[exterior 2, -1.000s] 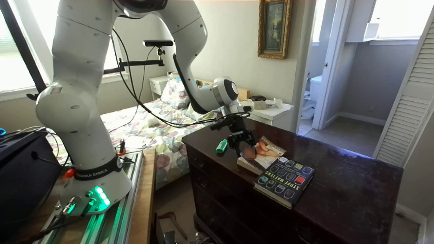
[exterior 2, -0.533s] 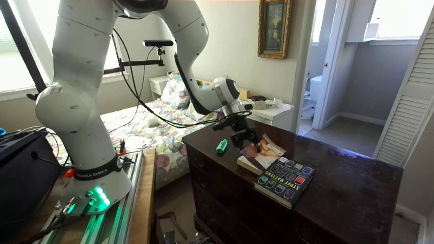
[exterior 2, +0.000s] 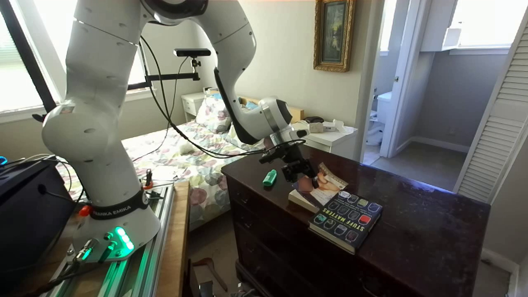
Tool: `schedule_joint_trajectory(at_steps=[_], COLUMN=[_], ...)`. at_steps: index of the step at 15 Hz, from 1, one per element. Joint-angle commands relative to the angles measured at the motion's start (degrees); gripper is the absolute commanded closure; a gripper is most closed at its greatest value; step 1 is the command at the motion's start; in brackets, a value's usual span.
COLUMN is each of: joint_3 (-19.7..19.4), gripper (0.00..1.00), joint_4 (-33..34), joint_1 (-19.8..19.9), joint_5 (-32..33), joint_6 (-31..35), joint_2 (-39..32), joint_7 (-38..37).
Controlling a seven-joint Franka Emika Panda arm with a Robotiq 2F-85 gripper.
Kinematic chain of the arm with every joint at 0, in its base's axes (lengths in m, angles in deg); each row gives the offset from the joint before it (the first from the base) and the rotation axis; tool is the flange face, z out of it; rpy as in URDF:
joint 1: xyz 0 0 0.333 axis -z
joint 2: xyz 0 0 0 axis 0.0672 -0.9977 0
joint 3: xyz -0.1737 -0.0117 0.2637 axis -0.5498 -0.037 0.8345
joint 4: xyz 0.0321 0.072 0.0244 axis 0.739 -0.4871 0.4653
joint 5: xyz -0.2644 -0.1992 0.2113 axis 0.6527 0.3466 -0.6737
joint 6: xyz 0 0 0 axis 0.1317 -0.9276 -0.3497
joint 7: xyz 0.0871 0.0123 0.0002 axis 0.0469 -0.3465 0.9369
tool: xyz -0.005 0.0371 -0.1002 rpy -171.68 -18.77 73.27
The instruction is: Remove the green bottle from the book on the left, put it on the table, pick up the book on the left and put it on the other book
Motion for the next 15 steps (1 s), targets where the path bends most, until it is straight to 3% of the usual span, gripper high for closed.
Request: schedule_joint_trajectory(at_steps=[1,10,15], joint_3=[0.6,0.0,0.5], gripper=[0.36,1.00,1.00], joint_4=[1.4,1.6,0.2], joint_1=[1.2,2.5,4.3], joint_5=[3.2,1.1,-1.6], joint_6=[1.4,8.3,12.9], joint_2=[-1.5,-0.4,2.9], joint_7=[-3.2,-6.3,-5.6])
